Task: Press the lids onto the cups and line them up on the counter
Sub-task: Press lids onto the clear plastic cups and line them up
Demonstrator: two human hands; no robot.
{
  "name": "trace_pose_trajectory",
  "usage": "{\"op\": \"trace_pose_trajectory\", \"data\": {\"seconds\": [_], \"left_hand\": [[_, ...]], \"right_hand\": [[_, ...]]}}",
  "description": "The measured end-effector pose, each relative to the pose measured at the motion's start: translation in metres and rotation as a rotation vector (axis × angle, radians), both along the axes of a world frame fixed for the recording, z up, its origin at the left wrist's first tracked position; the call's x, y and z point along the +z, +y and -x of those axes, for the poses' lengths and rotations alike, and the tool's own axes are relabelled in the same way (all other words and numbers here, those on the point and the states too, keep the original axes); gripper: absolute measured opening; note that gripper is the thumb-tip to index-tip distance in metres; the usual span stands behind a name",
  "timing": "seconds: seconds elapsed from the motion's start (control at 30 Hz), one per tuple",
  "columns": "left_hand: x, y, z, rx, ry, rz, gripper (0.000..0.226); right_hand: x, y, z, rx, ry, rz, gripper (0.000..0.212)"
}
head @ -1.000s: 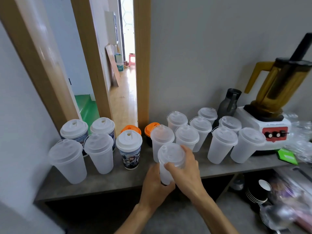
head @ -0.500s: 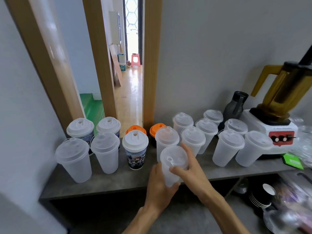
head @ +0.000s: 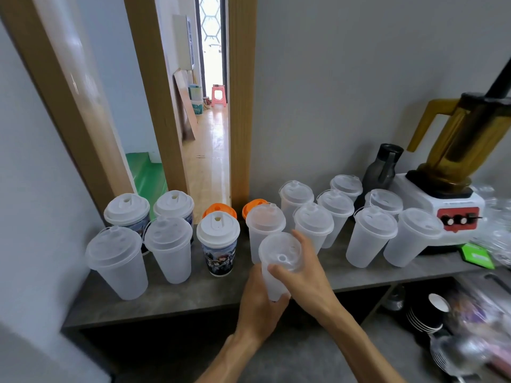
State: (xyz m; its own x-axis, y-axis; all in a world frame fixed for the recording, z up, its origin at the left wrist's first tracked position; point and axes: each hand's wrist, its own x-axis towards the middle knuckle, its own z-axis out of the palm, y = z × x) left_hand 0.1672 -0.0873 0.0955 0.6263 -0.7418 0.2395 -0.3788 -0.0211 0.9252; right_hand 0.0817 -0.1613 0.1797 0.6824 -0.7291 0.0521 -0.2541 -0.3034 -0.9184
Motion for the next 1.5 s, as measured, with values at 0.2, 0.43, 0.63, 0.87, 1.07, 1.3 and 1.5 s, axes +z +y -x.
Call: {"op": "trace_pose_trajectory", "data": {"seconds": [0.2, 0.43, 0.63, 0.87, 1.07, 1.3, 1.5], "left_hand": [[-0.006, -0.001, -0.007, -0.010, -0.041, -0.108, 0.070], [-0.023, -0.002, -0.009, 0.065, -0.104, -0.170, 0.074], [-0.023, 0.000, -0.009, 0.081, -0.118, -0.175, 0.076], [-0.025, -0.005, -0.007, 0.035, -0.046, -0.250, 0.076], [-0.007, 0.015, -0.018, -0.086, -0.067, -0.288, 0.064], [0.005, 0.076, -0.027, 0.002, -0.001, -0.296, 0.076], [0.015, 0.169, -0.058, 0.350, 0.087, -0.266, 0.071]], "right_hand": [[0.005, -0.009, -0.002, 0.030, 0.089, 0.059, 0.081], [0.003, -0.001, -0.008, -0.069, 0.133, 0.197, 0.085], [0.015, 0.002, -0.011, -0.101, 0.249, 0.320, 0.081], [0.024, 0.012, -0.011, -0.163, 0.248, 0.351, 0.065], [0.040, 0.019, 0.011, -0.038, 0.408, 0.343, 0.104], [0.065, 0.053, 0.006, 0.162, 0.488, 0.480, 0.090], [0.073, 0.122, -0.063, 0.462, 0.408, 0.597, 0.091]]}}
